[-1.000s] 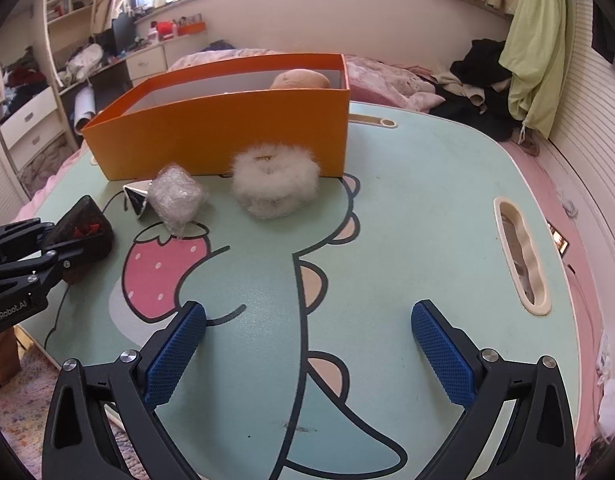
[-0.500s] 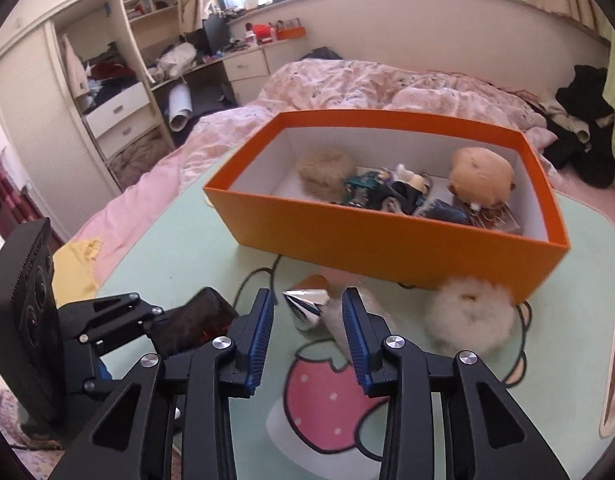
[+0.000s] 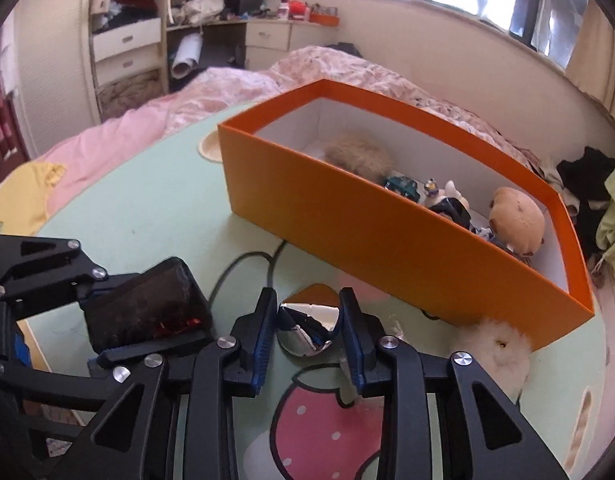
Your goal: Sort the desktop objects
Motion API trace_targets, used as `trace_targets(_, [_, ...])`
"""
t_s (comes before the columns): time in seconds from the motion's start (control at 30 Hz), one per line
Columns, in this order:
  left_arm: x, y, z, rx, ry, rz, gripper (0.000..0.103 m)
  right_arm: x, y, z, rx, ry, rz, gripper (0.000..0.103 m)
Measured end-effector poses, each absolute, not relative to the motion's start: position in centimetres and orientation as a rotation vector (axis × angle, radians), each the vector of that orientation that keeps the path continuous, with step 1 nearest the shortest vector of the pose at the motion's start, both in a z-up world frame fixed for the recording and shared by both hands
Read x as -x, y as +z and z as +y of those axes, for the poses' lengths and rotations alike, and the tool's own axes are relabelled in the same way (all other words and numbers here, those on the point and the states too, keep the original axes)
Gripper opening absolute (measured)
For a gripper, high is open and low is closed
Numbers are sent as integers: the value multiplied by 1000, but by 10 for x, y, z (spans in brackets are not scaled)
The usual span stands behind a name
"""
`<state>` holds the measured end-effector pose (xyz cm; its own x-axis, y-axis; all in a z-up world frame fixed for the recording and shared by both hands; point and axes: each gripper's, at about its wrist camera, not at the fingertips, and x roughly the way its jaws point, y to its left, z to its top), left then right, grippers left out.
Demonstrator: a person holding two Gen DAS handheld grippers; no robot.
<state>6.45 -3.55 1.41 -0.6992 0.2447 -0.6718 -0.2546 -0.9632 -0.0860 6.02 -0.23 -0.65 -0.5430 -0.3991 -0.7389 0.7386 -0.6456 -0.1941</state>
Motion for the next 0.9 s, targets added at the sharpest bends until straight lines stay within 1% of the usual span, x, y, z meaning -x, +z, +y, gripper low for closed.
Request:
trace_targets(0.17, [-65,15,-39,1048,2664,-8,30,-51,2,12,-875,-2214,496,30])
trace_targets(0.3, [-66,20,-41,1034,2651,-30,29,-51,34,32,-820,-2224,294,30])
trace_targets(0.37, [-65,30,-41,1008,2643,-59,29,-46,51,46,-811,-2225,185,30])
trace_targets(0.43, [-64,44,-42,961,2636,-92,29,-38,65,57,-811,-2240,119,30])
trace_targets(0.5, [-59,61,-41,909,2637,-103,29,-26,77,66,-805,-2283,102,30])
trace_targets(0.53, [-53,71,-40,881,2639,-106,25,-21,81,69,-805,-2305,106,30])
trace_targets(0.6, [-39,91,-39,830,2644,-120,23,-6,87,73,-832,-2349,113,30])
trace_targets(0.77, [7,129,-32,776,2654,-110,22,38,93,77,-933,-2373,60,30])
trace_targets(0.9, [25,139,-25,805,2620,-122,22,62,92,76,-988,-2374,23,31])
